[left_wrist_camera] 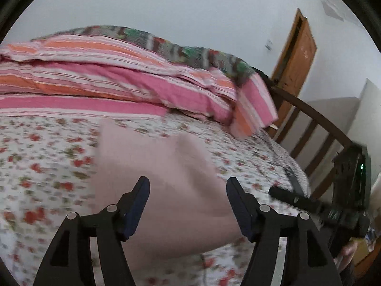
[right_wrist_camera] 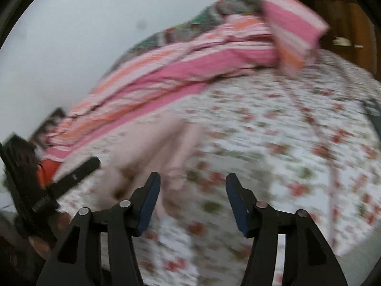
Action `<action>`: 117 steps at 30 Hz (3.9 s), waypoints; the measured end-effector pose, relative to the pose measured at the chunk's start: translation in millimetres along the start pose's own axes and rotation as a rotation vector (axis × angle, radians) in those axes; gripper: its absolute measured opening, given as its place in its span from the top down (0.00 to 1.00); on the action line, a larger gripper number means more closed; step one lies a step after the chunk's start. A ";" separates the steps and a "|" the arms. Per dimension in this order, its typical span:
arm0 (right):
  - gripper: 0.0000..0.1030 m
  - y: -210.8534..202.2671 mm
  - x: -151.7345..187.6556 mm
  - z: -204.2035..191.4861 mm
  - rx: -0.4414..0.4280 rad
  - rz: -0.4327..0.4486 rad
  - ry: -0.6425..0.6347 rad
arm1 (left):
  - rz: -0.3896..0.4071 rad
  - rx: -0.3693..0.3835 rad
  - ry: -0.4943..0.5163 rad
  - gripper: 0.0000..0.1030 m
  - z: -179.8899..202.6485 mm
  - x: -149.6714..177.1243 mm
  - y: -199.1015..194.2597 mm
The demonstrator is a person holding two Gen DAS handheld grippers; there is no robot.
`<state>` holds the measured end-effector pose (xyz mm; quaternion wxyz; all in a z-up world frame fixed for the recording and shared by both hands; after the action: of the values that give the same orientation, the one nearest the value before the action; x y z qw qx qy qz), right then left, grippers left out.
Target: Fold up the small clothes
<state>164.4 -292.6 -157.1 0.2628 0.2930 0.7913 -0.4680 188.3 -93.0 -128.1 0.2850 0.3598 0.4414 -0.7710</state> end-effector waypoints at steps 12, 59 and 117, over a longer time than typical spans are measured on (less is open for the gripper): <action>0.74 104.6 -9.0 -47.3 0.069 -0.110 -0.046 | -0.024 -0.175 -0.081 0.36 -114.4 -6.8 10.4; 0.69 76.0 -61.4 -137.2 0.027 -0.003 -0.188 | 0.071 -0.037 -0.205 0.36 -166.5 -30.3 -14.1; 0.75 229.1 -47.5 -113.9 0.185 -0.018 -0.288 | -0.058 -0.219 -0.103 0.35 -198.8 -25.4 55.1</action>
<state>343.6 -111.6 -210.4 0.3411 0.2387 0.7014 -0.5785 304.9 61.4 -203.7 0.3223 0.2736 0.5181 -0.7436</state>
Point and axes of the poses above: each gripper's, at about its wrist camera, not at the fingertips, and y roughly the way its jaws point, z to its right, x to its underside, the point moved 9 cm from there along y, roughly the way its jaws point
